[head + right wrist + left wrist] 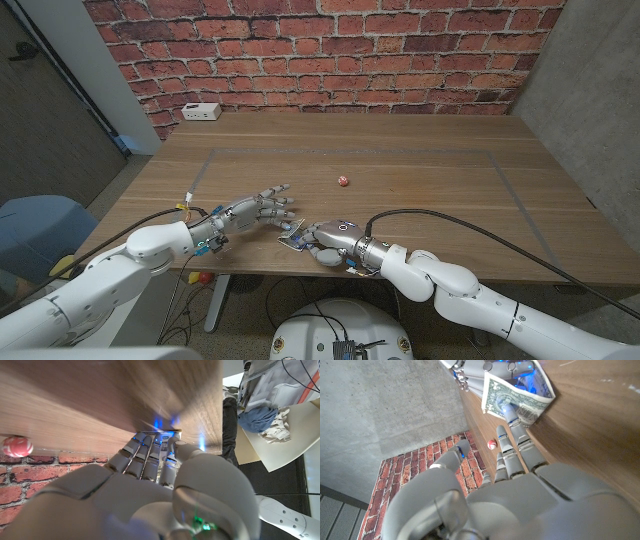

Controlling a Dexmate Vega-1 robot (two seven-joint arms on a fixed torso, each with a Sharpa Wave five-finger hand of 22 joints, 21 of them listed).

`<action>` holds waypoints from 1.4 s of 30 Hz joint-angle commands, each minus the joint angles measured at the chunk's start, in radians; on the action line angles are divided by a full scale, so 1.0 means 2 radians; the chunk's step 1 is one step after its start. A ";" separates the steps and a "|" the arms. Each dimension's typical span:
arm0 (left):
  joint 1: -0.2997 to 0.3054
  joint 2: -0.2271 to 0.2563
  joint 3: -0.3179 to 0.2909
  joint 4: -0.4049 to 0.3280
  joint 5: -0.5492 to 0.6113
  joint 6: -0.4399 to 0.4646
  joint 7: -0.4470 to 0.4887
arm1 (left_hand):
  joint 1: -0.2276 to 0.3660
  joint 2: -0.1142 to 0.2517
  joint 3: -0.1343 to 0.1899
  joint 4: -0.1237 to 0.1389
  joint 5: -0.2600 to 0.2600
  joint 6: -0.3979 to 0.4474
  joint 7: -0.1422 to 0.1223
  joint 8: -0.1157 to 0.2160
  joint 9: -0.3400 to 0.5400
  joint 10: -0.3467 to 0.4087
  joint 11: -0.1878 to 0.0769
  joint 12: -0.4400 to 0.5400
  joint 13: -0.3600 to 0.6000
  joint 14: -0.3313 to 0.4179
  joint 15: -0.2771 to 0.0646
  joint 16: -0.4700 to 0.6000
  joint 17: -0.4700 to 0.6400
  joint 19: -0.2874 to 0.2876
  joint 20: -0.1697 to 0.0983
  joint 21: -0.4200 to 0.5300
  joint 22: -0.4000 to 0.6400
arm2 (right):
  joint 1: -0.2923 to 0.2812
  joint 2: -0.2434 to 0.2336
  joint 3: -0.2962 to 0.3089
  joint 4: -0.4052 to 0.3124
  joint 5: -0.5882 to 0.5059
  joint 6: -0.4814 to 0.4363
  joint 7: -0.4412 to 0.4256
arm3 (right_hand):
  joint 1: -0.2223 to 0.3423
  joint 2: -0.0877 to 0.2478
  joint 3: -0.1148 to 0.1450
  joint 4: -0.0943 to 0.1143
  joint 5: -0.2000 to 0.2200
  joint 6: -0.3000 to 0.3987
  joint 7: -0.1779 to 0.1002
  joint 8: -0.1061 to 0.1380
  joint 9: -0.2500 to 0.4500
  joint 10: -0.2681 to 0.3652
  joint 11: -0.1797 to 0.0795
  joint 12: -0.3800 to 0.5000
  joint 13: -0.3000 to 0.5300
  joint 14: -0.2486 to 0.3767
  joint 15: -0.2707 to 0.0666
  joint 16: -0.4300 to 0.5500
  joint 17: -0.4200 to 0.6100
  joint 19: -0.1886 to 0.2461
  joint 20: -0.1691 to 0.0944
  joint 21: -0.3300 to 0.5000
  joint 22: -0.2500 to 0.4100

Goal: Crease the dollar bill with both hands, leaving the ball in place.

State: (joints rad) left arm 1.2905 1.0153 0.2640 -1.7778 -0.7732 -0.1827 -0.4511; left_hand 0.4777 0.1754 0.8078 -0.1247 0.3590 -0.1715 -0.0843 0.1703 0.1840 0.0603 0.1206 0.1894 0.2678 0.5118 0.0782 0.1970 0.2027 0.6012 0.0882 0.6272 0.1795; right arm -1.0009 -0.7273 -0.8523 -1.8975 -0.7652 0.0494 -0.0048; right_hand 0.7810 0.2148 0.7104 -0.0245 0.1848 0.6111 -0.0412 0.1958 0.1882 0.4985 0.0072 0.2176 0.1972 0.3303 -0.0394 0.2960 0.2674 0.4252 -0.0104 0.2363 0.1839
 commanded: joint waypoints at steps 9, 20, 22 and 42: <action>-0.019 0.064 0.016 -0.056 0.054 0.050 0.038 | -0.017 0.001 -0.021 0.020 -0.001 -0.155 0.001 0.005 0.000 -0.055 0.016 0.001 0.002 -0.068 0.029 -0.010 0.002 -0.039 0.025 -0.016 0.003 | -0.007 -0.008 0.012 -0.011 0.002 -0.018 -0.009 | 0.005 -0.004 -0.004 -0.001 -0.001 0.004 0.001 -0.002 0.002 0.003 0.001 -0.001 0.002 0.006 -0.025 0.004 0.002 0.005 0.004 0.003 0.001; 0.002 0.089 0.007 -0.081 0.072 0.068 0.093 | -0.050 -0.001 -0.040 0.050 -0.012 -0.172 -0.001 0.006 0.000 -0.094 0.019 0.001 -0.001 -0.118 0.054 -0.011 0.001 -0.094 0.050 -0.041 0.003 | -0.025 -0.032 0.036 -0.040 0.006 -0.027 -0.026 | 0.000 -0.031 -0.028 -0.020 -0.006 0.009 0.010 -0.001 0.001 0.011 0.015 0.000 0.001 0.016 -0.012 0.003 -0.007 0.012 0.015 0.005 0.000; 0.003 0.089 0.007 -0.082 0.070 0.072 0.097 | -0.059 -0.002 -0.044 0.055 -0.015 -0.178 -0.005 0.006 -0.001 -0.114 0.019 -0.001 -0.003 -0.139 0.060 -0.013 -0.001 -0.112 0.054 -0.050 0.003 | -0.031 -0.038 0.041 -0.046 0.006 -0.022 -0.037 | -0.002 -0.030 -0.029 -0.020 -0.006 0.015 0.013 0.000 0.001 0.015 0.018 0.002 0.001 0.022 -0.012 0.004 -0.008 0.015 0.018 0.006 0.000; -0.044 0.069 0.043 -0.079 0.135 0.044 0.081 | -0.032 -0.002 -0.044 0.007 -0.019 0.126 0.025 0.081 0.004 0.054 -0.083 0.067 -0.028 -0.192 -0.006 -0.002 -0.016 -0.207 0.000 -0.112 0.007 | -0.039 -0.041 0.044 -0.034 0.016 0.017 -0.037 | -0.015 -0.029 -0.029 -0.024 -0.005 0.044 0.014 0.005 -0.001 0.044 0.017 0.008 0.000 0.064 -0.017 0.004 -0.022 0.037 0.023 0.012 0.000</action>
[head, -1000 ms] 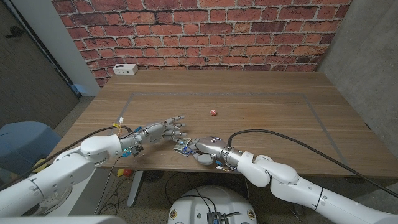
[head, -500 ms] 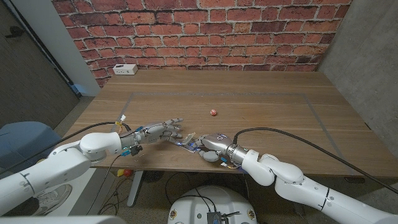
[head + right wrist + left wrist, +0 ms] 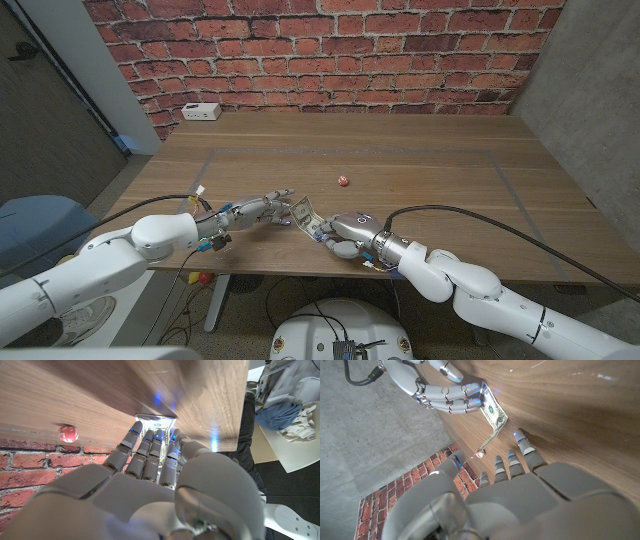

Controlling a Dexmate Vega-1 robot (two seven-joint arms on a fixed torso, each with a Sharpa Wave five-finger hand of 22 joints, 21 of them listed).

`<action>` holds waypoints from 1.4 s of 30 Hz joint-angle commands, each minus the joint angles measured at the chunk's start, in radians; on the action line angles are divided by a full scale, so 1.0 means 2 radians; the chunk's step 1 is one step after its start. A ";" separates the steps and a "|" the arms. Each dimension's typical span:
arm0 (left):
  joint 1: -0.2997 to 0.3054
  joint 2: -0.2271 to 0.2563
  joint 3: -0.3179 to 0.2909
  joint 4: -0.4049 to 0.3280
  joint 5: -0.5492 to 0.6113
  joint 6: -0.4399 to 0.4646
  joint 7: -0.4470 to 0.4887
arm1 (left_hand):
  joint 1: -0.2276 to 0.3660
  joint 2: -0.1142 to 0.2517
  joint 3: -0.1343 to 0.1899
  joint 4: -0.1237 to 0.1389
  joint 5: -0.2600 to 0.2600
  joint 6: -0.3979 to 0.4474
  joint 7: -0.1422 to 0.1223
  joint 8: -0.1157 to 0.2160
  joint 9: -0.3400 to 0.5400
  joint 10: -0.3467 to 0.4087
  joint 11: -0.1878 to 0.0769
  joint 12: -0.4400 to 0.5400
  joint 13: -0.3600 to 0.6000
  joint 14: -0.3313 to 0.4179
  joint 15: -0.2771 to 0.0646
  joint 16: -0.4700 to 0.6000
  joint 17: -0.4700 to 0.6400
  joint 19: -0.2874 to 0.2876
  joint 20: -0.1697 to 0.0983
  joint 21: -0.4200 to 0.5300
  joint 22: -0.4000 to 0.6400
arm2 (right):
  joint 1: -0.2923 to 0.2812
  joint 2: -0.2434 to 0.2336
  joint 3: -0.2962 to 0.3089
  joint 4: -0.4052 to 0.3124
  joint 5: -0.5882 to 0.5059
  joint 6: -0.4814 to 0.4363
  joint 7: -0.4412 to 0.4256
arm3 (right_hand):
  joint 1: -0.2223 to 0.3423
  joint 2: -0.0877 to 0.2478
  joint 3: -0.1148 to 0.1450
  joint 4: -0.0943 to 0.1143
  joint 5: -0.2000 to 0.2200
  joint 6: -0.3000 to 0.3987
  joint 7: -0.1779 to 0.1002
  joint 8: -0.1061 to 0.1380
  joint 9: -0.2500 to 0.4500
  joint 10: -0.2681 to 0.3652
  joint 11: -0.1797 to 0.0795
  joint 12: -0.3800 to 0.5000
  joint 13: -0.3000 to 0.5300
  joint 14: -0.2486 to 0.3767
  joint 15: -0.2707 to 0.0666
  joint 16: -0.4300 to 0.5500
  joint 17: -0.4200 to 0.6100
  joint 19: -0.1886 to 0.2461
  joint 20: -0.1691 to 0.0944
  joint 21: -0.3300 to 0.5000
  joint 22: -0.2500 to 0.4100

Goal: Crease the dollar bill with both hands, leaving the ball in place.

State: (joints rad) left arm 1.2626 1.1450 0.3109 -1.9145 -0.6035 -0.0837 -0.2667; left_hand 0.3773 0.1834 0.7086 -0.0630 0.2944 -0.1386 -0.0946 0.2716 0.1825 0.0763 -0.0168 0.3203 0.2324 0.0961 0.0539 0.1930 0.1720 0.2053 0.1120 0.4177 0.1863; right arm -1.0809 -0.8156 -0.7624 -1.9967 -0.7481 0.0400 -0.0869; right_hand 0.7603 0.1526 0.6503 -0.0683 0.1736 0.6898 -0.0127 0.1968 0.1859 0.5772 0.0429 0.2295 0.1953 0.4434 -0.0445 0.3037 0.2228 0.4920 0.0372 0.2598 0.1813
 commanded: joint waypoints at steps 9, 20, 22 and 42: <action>-0.031 0.064 0.023 -0.102 0.189 0.083 0.070 | -0.012 -0.023 -0.018 -0.016 0.017 0.207 0.067 0.035 0.003 0.073 0.003 -0.006 -0.015 -0.017 -0.002 -0.002 0.009 -0.138 -0.044 -0.049 0.015 | 0.008 0.006 0.002 0.028 0.016 0.028 0.006 | -0.006 0.004 -0.001 -0.003 0.000 0.005 0.000 0.003 0.000 0.007 0.001 0.001 0.000 0.007 -0.015 -0.001 0.000 0.004 -0.001 0.000 0.001; -0.091 0.070 0.095 -0.187 0.439 0.189 0.040 | -0.096 -0.017 -0.053 0.056 -0.010 0.237 0.064 0.015 0.001 0.084 -0.006 -0.016 -0.016 -0.014 -0.015 0.010 0.021 -0.174 -0.056 -0.047 0.029 | 0.019 0.014 -0.001 0.041 0.026 0.028 0.020 | -0.017 0.010 -0.008 0.004 -0.001 0.012 0.004 0.003 0.000 0.009 0.002 0.000 0.000 0.006 -0.016 -0.001 0.003 0.001 -0.002 -0.002 0.001; -0.102 0.062 0.109 -0.188 0.478 0.187 0.026 | -0.098 -0.016 -0.049 0.058 -0.011 0.228 0.056 0.006 0.000 0.072 -0.012 -0.023 -0.016 -0.022 -0.015 0.008 0.022 -0.192 -0.056 -0.050 0.032 | 0.021 0.015 -0.002 0.043 0.027 0.028 0.020 | -0.018 0.010 -0.008 0.004 -0.001 0.012 0.004 0.002 0.000 0.010 0.004 0.000 0.000 0.006 -0.015 -0.002 0.002 0.001 -0.002 -0.002 0.001; -0.175 -0.033 0.179 -0.118 0.610 0.136 -0.115 | -0.163 -0.023 -0.058 0.111 -0.037 0.224 0.043 -0.032 -0.001 0.063 -0.022 -0.042 -0.017 -0.061 -0.009 0.009 0.043 -0.229 -0.029 -0.035 0.054 | 0.006 0.003 0.021 0.018 0.038 0.011 0.000 | -0.022 0.000 -0.009 -0.004 0.000 0.010 0.004 -0.002 -0.001 0.008 0.006 -0.004 0.000 0.007 -0.011 -0.010 -0.005 0.002 0.001 -0.003 0.001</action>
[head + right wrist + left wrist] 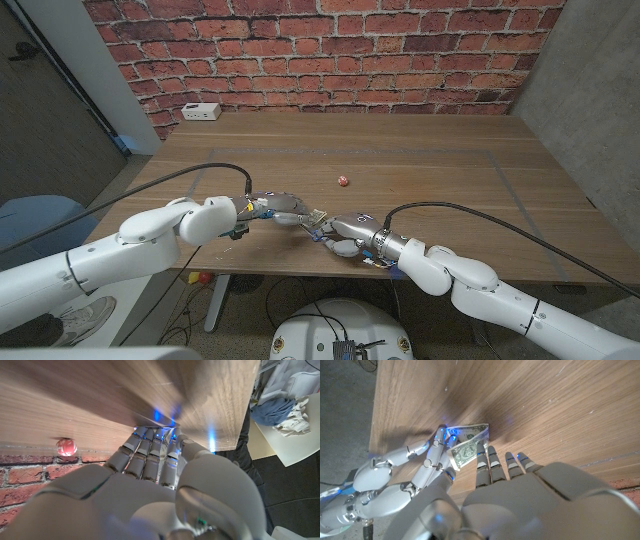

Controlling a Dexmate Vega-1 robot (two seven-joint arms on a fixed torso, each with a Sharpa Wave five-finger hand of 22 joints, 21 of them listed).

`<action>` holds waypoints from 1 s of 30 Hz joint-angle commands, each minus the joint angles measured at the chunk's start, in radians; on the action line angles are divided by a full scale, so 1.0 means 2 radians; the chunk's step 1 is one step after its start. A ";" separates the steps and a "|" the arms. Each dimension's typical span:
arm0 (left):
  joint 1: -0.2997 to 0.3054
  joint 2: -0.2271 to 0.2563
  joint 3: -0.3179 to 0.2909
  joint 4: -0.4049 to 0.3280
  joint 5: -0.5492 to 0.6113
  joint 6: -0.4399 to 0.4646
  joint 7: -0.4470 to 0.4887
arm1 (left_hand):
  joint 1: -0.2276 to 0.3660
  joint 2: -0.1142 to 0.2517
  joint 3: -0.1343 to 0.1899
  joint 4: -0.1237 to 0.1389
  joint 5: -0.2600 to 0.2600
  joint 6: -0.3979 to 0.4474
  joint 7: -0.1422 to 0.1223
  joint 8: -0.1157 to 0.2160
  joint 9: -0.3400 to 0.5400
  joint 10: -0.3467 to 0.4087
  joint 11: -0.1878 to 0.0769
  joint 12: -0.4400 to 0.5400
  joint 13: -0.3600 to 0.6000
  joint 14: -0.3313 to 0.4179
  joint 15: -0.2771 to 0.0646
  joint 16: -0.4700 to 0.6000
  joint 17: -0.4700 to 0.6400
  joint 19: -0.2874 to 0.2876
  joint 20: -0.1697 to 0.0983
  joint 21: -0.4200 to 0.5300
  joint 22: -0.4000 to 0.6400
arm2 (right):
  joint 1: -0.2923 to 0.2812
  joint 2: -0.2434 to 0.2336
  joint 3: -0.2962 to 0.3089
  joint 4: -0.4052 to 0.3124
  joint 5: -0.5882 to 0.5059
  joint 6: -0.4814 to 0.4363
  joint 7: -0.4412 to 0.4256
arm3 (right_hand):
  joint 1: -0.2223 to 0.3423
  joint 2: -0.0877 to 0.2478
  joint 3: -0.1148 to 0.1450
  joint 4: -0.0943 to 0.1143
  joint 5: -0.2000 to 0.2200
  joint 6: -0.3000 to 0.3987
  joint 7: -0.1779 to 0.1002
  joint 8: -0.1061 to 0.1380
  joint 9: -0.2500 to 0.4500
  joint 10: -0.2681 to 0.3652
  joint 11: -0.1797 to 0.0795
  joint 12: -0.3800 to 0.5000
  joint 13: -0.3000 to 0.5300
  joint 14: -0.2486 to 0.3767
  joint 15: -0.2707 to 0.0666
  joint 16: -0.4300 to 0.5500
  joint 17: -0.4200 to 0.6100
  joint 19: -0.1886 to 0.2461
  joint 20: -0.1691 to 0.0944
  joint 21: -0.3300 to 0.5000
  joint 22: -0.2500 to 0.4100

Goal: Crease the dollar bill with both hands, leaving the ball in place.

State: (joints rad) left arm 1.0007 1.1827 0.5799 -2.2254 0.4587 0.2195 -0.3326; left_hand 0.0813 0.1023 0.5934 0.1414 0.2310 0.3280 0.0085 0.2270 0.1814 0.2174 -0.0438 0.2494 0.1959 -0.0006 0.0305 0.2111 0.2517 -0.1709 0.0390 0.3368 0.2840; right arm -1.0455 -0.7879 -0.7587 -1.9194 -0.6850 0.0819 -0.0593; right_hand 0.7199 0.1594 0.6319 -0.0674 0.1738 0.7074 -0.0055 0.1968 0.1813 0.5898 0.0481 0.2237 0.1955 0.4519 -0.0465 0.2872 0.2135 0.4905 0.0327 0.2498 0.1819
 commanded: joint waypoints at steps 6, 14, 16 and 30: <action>-0.058 -0.069 0.058 0.047 0.099 -0.029 -0.111 | -0.022 0.017 0.000 0.011 -0.009 -0.013 -0.011 -0.014 -0.001 -0.011 -0.011 -0.010 0.000 -0.016 0.004 0.001 0.005 -0.053 0.011 0.005 0.007 | -0.020 -0.019 0.032 -0.032 0.012 -0.014 -0.024 | -0.004 -0.008 0.000 -0.007 0.000 0.000 0.001 -0.002 0.001 0.000 0.002 -0.002 0.000 0.004 -0.009 -0.005 -0.003 0.004 0.004 0.002 0.001; -0.068 -0.085 0.067 0.055 0.117 -0.040 -0.135 | -0.034 0.017 -0.003 0.017 -0.015 -0.016 -0.013 -0.018 -0.001 -0.015 -0.012 -0.014 0.000 -0.020 0.004 0.002 0.008 -0.051 0.011 0.012 0.011 | -0.042 -0.034 0.056 -0.052 0.019 -0.019 -0.051 | -0.008 -0.020 0.000 -0.015 0.001 -0.002 0.003 -0.004 0.001 0.000 0.006 -0.004 -0.001 0.006 -0.003 -0.010 -0.008 0.005 0.005 0.001 0.000; -0.069 -0.088 0.068 0.056 0.119 -0.043 -0.138 | -0.037 0.017 -0.003 0.017 -0.017 -0.017 -0.013 -0.019 -0.001 -0.015 -0.012 -0.014 0.000 -0.021 0.003 0.002 0.009 -0.049 0.011 0.016 0.012 | -0.048 -0.037 0.063 -0.057 0.021 -0.018 -0.061 | -0.009 -0.022 -0.001 -0.017 0.001 -0.002 0.004 -0.004 0.001 0.001 0.006 -0.004 -0.001 0.008 -0.001 -0.011 -0.009 0.005 0.006 0.001 0.000; -0.073 -0.100 0.064 0.062 0.119 -0.048 -0.145 | -0.038 0.018 -0.002 0.016 -0.020 -0.020 -0.015 -0.020 -0.002 -0.017 -0.013 -0.017 0.000 -0.023 0.002 0.002 0.010 -0.053 0.011 0.026 0.017 | -0.069 -0.044 0.089 -0.069 0.001 0.002 -0.126 | -0.002 -0.002 0.017 -0.026 0.005 0.001 0.000 -0.003 0.001 0.007 0.004 -0.004 -0.001 0.018 -0.008 -0.014 -0.009 0.006 0.005 -0.001 0.000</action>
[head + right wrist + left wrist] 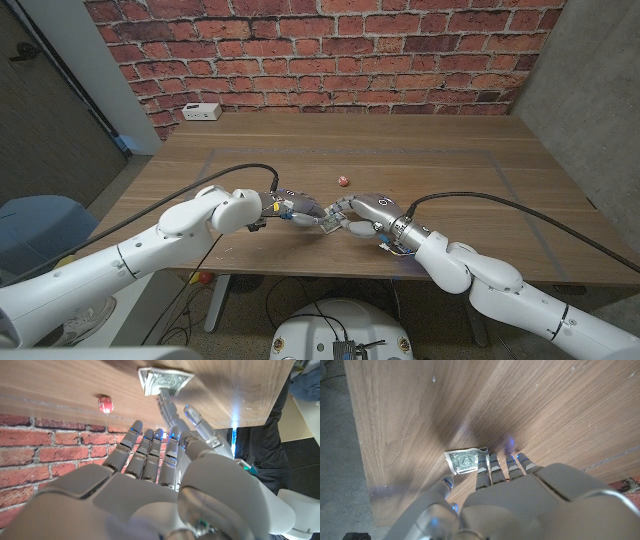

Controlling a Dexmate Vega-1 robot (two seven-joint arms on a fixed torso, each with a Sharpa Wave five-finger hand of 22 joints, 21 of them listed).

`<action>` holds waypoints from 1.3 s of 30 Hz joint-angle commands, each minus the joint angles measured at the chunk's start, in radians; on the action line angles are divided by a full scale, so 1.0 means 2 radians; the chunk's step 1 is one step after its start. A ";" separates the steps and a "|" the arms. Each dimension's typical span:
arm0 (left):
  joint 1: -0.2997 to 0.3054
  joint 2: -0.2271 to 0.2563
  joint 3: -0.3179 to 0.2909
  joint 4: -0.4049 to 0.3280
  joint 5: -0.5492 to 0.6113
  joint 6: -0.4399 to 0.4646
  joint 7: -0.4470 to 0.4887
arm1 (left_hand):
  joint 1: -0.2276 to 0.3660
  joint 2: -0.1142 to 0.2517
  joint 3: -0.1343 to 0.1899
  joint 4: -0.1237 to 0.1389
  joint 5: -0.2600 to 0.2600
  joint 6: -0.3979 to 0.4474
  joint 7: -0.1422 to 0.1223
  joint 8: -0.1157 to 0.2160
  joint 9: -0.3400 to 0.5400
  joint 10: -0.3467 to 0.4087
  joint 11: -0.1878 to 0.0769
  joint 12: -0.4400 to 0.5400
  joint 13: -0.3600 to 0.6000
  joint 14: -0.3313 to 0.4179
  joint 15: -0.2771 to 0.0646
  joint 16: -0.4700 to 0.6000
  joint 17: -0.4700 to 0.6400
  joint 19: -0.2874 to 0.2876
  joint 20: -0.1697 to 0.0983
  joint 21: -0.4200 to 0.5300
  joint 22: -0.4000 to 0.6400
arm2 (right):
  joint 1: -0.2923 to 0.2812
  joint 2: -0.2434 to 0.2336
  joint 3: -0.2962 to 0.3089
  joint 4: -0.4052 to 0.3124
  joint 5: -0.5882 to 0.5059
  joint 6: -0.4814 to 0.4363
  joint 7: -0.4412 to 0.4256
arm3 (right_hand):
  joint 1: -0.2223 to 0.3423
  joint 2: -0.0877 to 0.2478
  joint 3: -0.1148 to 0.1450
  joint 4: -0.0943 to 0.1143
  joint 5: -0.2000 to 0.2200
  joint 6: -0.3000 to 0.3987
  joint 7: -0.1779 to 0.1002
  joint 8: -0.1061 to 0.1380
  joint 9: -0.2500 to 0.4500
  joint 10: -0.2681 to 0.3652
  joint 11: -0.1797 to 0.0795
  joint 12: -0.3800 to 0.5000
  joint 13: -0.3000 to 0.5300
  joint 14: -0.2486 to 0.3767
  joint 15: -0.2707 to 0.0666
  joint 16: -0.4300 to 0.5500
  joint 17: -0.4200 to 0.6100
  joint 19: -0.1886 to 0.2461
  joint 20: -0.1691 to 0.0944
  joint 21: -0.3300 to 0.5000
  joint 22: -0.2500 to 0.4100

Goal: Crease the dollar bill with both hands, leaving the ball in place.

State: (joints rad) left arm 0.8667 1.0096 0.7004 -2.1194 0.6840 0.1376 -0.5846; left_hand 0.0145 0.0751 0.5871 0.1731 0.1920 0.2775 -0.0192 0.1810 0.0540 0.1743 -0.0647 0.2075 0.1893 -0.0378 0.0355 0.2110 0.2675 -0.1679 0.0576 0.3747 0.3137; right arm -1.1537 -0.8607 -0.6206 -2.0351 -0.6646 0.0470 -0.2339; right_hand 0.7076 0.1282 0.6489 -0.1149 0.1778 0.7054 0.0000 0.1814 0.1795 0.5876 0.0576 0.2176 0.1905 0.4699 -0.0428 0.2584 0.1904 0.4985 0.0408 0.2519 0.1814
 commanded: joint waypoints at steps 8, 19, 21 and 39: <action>-0.006 -0.016 0.002 0.012 0.004 -0.004 -0.021 | -0.004 0.031 0.002 -0.001 -0.001 0.003 -0.001 0.002 0.062 0.002 -0.005 0.003 0.003 -0.004 -0.001 0.002 0.002 -0.066 0.002 0.007 0.004 | 0.015 0.007 -0.010 0.011 0.002 0.034 0.030 | 0.014 0.032 0.013 -0.009 0.002 0.019 -0.010 0.008 0.002 0.024 -0.010 0.001 0.002 0.016 -0.019 0.007 0.012 0.003 -0.003 -0.003 0.001; -0.008 -0.019 0.002 0.018 -0.003 -0.002 -0.019 | -0.004 0.031 0.004 -0.001 0.000 -0.001 -0.002 0.002 0.062 0.000 -0.005 0.002 0.003 -0.003 -0.002 0.003 0.003 -0.067 0.002 0.014 0.006 | 0.045 0.029 -0.039 0.043 0.014 0.022 0.094 | -0.009 0.032 0.000 0.013 -0.002 0.010 -0.005 0.003 0.002 0.012 -0.005 -0.006 0.002 0.002 -0.016 0.006 0.023 -0.008 -0.001 -0.007 0.002; -0.008 -0.019 0.003 0.018 -0.004 -0.002 -0.020 | -0.004 0.031 0.005 -0.001 0.000 0.000 -0.002 0.003 0.062 0.002 -0.004 0.003 0.003 -0.003 -0.002 0.003 0.003 -0.056 0.001 0.020 0.006 | 0.049 0.032 -0.043 0.050 0.016 0.018 0.101 | -0.022 0.033 -0.007 0.025 -0.003 0.002 -0.005 0.000 0.003 0.004 -0.005 -0.009 0.003 -0.007 -0.016 0.004 0.026 -0.012 -0.001 -0.009 0.002; -0.006 -0.014 -0.003 0.021 -0.013 -0.020 0.011 | -0.002 0.031 0.010 -0.003 0.001 -0.004 -0.006 0.003 0.062 0.000 -0.003 0.003 0.004 0.000 -0.009 0.003 0.001 -0.060 0.001 0.029 0.007 | 0.063 0.028 -0.055 0.073 0.041 0.002 0.122 | -0.139 0.023 -0.048 0.112 0.003 0.058 0.025 0.017 0.002 0.063 0.019 0.008 0.002 0.058 0.005 0.011 0.018 0.025 -0.003 0.004 0.004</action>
State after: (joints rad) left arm 0.8527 0.9745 0.7037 -2.0852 0.6683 0.1354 -0.6153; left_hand 0.0147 0.0753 0.6001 0.1696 0.1924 0.2528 -0.0336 0.1800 0.0333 0.1655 -0.0736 0.2040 0.1053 -0.0394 0.0265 0.2109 0.2677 -0.1679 0.0574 0.4256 0.3227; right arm -1.0467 -0.8002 -0.7102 -1.9113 -0.6030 0.0763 -0.0230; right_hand 0.4449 0.1749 0.5492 0.0983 0.1778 0.8035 0.0473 0.2046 0.1812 0.6924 0.0937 0.2261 0.1931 0.5656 -0.0340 0.2708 0.2277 0.5310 0.0308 0.2518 0.1832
